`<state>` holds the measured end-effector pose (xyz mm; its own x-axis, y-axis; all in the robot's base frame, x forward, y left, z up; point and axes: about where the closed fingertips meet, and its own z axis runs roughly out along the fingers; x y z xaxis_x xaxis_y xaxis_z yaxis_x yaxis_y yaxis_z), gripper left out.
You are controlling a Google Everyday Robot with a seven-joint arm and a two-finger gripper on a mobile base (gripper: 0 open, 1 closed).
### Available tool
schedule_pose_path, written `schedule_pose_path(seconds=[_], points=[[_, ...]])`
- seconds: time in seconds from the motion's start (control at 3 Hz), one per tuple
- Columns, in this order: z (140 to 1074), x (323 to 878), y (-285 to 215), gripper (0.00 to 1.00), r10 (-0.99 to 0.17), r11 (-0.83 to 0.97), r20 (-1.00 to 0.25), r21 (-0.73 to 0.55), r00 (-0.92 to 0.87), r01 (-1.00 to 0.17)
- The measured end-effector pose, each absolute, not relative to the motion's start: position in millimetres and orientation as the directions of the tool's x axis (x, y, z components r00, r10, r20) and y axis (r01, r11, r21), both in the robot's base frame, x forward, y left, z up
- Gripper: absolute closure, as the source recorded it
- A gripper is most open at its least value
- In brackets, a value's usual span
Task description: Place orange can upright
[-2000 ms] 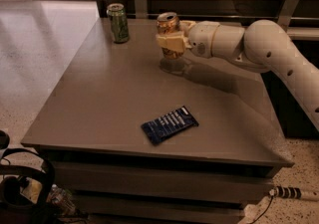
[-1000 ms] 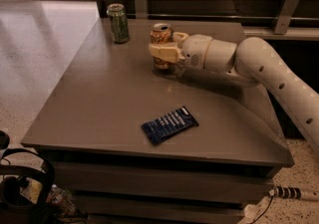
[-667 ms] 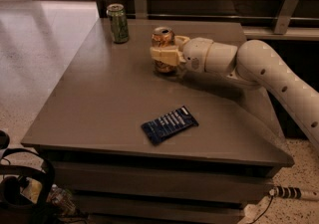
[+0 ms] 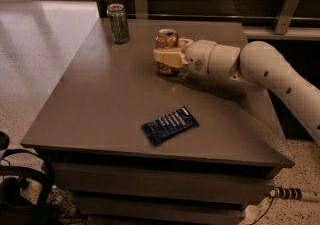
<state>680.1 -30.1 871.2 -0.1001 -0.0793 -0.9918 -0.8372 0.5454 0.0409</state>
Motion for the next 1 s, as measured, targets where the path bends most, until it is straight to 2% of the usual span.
schedule_pose_path(seconds=[1.0], points=[[873.4,680.0,-29.9,0.28,-0.079,0.545,-0.992,0.041,-0.100,-0.837]])
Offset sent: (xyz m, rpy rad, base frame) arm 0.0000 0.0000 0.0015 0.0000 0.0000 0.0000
